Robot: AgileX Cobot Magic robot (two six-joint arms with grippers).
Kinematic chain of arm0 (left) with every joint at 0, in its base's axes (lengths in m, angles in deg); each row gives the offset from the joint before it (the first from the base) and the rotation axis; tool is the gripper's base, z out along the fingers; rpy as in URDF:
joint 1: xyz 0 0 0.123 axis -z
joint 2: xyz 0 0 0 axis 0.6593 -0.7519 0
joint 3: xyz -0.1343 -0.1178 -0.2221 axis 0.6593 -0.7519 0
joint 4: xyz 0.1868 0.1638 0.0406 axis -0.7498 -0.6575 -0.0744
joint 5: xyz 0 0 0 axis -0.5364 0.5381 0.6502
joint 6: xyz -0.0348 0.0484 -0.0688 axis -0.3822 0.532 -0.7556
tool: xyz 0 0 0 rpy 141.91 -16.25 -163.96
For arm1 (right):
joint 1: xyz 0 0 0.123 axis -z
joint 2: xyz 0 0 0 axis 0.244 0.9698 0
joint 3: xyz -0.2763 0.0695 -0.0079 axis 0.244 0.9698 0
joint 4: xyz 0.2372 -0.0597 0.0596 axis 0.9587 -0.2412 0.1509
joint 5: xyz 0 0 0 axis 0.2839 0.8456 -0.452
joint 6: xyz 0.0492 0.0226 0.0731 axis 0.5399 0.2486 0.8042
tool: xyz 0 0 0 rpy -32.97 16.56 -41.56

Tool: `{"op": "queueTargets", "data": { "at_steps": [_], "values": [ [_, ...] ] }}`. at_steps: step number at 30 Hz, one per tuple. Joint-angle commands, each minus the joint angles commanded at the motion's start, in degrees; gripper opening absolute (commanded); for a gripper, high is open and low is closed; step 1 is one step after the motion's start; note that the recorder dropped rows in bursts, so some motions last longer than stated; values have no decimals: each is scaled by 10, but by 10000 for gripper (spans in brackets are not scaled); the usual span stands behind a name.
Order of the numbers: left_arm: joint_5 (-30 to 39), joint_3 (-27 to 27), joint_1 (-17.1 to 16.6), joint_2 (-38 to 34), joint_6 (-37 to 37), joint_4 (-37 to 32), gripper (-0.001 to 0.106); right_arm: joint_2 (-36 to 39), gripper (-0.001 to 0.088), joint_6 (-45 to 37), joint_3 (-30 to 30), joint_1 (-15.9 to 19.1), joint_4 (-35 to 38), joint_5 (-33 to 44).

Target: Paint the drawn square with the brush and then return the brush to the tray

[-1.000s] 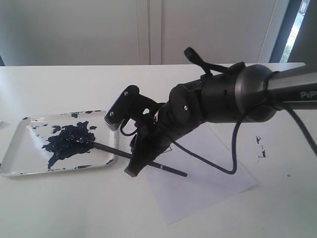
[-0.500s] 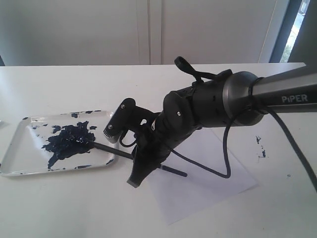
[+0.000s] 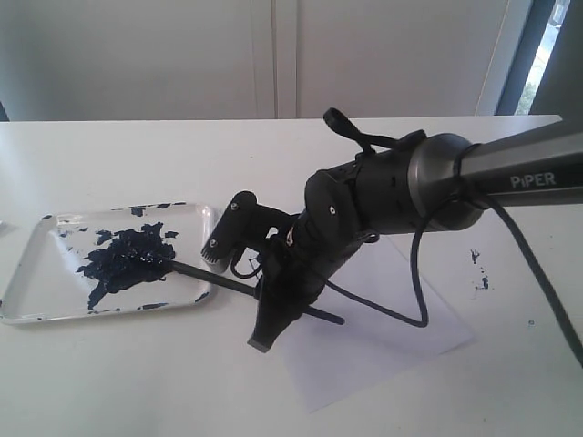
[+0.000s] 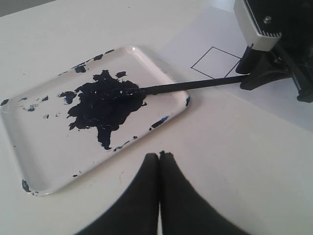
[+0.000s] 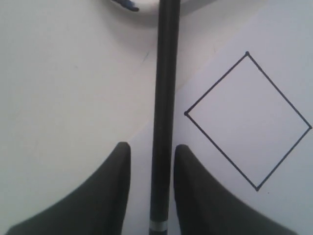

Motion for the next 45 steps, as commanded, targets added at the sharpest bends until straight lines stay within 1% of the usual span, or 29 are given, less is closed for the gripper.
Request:
{"op": "queueTargets", "data": {
  "at_steps": [3,8,20,22,25,29,30,31,38,45],
  "values": [
    [0,0,0,0,0,0,0,1,295,0,1,3,-16,3],
    [0,0,0,0,0,0,0,1,295,1,1,16,-16,19],
    [0,0,0,0,0,0,0,14,287,1,1,17,-10,29],
    [0,0,0,0,0,0,0,17,271,1,1,17,-4,28],
    [0,0,0,0,0,0,0,17,212,1,1,17,-3,27],
    [0,0,0,0,0,0,0,17,85,1,1,17,-2,29],
    [0,0,0,0,0,0,0,17,28,1,1,17,-2,29],
    [0,0,0,0,0,0,0,17,-2,1,1,17,-2,29],
    [0,0,0,0,0,0,0,10,0,3,1,17,-2,38],
    [0,0,0,0,0,0,0,-61,0,16,1,16,12,44]
  ]
}}
